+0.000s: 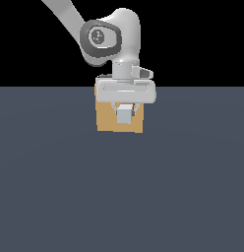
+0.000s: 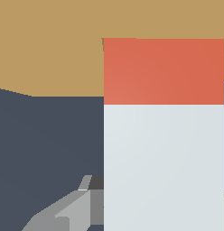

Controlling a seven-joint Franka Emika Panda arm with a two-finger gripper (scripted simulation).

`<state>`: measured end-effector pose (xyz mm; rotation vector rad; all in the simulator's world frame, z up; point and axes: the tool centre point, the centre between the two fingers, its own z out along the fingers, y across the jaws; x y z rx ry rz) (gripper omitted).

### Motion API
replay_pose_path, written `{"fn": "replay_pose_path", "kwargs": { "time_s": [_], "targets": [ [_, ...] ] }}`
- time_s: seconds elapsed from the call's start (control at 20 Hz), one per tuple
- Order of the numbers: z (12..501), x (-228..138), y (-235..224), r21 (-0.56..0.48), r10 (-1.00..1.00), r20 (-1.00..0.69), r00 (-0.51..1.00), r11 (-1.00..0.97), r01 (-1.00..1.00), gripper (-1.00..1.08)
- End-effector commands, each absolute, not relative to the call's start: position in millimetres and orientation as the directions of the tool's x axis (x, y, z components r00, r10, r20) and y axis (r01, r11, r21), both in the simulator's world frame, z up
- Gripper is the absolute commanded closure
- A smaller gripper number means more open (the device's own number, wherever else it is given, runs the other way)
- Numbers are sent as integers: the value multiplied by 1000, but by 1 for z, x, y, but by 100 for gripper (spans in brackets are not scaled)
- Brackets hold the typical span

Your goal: Insert the peg into the horizontal hole in a box.

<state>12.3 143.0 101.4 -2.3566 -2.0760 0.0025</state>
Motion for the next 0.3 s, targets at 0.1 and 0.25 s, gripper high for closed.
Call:
{"fn": "replay_pose_path", "kwargs": {
  "time_s": [0.1, 0.25],
  "targets": [
    [104, 17, 163, 4, 992, 1, 128, -128, 992, 108],
    [104, 18, 166, 4, 992, 1, 128, -128, 992, 108]
  ]
}}
